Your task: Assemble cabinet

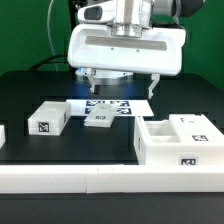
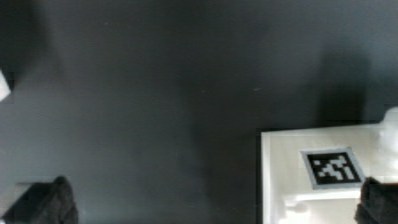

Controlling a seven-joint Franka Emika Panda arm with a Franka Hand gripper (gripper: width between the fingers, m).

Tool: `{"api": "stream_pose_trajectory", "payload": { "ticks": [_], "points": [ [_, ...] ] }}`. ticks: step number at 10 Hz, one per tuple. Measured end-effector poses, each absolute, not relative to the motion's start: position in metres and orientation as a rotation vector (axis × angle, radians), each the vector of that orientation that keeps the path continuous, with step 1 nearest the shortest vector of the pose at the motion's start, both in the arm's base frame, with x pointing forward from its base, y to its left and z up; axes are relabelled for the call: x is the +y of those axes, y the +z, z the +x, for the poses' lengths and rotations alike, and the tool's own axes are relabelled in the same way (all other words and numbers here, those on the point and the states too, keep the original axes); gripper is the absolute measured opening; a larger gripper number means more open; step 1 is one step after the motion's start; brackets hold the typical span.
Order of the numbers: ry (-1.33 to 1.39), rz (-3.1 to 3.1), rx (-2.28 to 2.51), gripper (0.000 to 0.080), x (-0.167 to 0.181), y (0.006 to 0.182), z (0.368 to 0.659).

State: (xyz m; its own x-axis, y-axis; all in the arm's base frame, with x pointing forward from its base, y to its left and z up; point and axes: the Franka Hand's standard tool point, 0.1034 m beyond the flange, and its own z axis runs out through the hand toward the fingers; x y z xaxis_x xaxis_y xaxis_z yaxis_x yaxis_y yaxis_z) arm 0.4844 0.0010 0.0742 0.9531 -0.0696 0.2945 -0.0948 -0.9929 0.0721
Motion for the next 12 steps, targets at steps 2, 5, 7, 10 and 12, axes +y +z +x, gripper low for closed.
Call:
{"api": "stream_pose_trajectory", "payload": {
  "ticks": [2,5,7,10,12],
  "points": [
    [0.277,3.084,-0.007,0.0796,-0.008,0.066,0.482],
    [0.247,3.053,0.269,0.0796,0.001,0.058,0.478],
    [0.221,3.017,0.471,0.0796,-0.001,0.057,0.477],
    [0.031,2.898,1.022,0.0796,0.011,0.057,0.461],
    [-0.04,2.849,1.219,0.0796,-0.005,0.059,0.455]
  ]
}}
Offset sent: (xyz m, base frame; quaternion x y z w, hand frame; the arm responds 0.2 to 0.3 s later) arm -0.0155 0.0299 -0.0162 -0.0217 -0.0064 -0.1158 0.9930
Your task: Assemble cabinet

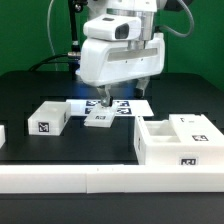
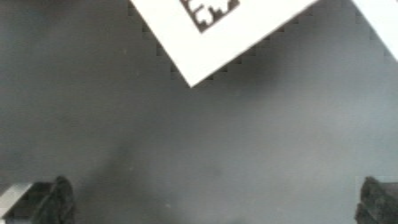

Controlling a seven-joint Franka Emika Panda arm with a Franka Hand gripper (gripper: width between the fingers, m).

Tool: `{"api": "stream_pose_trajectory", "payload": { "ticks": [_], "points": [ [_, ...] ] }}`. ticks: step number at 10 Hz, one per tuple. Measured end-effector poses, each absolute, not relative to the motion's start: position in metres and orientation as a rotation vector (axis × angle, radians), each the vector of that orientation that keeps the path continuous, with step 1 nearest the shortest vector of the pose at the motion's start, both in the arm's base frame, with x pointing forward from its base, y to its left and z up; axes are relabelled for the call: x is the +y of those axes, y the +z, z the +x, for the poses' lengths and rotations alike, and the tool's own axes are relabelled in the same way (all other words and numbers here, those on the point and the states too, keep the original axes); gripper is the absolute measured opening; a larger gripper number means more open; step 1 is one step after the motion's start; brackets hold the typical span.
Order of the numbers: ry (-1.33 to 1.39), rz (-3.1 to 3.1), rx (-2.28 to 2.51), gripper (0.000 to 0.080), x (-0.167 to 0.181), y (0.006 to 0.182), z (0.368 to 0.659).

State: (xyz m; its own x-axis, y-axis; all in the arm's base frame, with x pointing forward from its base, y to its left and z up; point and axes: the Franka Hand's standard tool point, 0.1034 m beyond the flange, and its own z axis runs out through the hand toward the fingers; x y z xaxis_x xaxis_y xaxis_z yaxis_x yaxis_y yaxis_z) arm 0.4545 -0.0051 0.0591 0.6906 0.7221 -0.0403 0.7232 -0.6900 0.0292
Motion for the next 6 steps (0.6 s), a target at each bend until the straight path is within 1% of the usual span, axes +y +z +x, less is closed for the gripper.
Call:
{"api": "stream_pose_trajectory", "payload": {
  "ticks": [3,4,5,6],
  "points": [
    [-0.069,2.71,1.47,0.0796,-0.009,0.058,0.453],
    [-0.088,2.624,1.618,0.0796,-0.012,0.057,0.449],
    [-0.118,2.512,1.801,0.0796,-0.015,0.054,0.437],
    [-0.081,2.474,1.835,0.0796,-0.016,0.051,0.423]
  ]
}}
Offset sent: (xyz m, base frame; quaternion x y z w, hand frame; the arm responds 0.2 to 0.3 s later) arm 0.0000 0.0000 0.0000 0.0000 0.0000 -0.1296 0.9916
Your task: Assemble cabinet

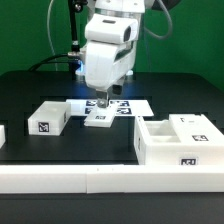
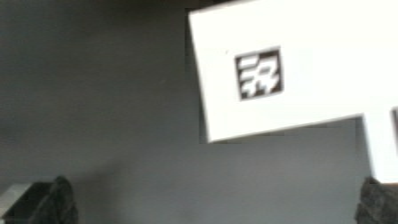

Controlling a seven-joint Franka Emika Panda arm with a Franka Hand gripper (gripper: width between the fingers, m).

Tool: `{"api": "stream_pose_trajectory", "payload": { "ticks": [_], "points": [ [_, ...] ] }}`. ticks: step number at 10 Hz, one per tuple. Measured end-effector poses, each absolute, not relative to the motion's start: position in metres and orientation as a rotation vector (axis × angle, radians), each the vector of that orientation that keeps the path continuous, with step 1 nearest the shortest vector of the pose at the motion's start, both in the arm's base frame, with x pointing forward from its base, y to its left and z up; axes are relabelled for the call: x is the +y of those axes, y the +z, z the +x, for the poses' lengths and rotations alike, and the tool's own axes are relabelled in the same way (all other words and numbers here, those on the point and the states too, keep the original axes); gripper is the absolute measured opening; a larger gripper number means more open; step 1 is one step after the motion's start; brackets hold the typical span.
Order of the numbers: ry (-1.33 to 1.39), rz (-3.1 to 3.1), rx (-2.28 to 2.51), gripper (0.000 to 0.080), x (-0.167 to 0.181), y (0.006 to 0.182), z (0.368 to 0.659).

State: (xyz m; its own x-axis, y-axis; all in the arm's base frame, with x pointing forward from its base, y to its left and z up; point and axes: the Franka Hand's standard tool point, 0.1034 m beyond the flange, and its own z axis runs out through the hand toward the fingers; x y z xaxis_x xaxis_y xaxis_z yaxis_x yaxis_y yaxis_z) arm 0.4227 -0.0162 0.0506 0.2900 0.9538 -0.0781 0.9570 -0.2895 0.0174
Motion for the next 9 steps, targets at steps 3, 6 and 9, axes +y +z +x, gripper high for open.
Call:
{"api": "stream_pose_trajectory", "payload": {
  "ticks": [3,6,9],
  "points": [
    [-0.078,2.49,1.81,0.0796,-0.019,0.049,0.414],
    [-0.079,2.371,1.952,0.0796,-0.036,0.041,0.395],
    [-0.124,2.394,1.934,0.0796,-0.048,0.024,0.386]
  ]
}}
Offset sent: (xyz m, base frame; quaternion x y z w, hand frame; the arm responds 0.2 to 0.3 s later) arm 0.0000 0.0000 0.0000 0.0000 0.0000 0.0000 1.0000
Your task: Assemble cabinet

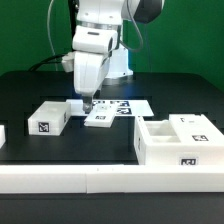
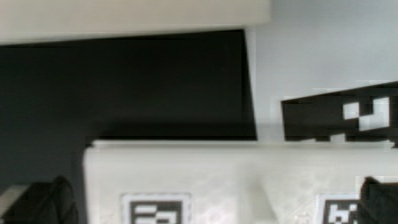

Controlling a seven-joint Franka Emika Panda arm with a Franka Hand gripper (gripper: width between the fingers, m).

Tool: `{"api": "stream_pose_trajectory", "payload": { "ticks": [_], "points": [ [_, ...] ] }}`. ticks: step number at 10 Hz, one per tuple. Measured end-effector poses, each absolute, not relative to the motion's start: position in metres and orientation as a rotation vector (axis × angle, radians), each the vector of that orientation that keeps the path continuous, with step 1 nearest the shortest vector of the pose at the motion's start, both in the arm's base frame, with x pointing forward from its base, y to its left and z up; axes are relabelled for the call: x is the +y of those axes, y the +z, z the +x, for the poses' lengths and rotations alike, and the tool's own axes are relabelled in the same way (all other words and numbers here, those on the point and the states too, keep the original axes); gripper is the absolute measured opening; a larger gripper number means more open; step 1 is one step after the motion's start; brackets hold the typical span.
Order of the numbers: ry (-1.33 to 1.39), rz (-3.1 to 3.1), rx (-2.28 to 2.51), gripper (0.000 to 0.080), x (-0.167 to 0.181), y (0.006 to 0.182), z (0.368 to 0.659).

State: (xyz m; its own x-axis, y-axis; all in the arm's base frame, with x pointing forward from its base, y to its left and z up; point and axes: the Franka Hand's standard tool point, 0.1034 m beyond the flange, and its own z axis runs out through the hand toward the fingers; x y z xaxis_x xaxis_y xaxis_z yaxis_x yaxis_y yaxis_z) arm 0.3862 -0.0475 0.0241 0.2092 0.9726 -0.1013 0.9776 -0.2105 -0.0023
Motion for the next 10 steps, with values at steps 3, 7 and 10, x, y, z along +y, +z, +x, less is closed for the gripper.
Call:
{"api": "stream_pose_trajectory", "payload": {
  "ticks": [3,7,10],
  "points": [
    [-0.129,2.44,1.883,0.0796,-0.033,0.016,0.39],
    [-0.124,2.457,1.863,0.0563,-0.027,0.014,0.389],
    [-0.125,2.46,1.859,0.0233,-0.027,0.014,0.389]
  ]
}}
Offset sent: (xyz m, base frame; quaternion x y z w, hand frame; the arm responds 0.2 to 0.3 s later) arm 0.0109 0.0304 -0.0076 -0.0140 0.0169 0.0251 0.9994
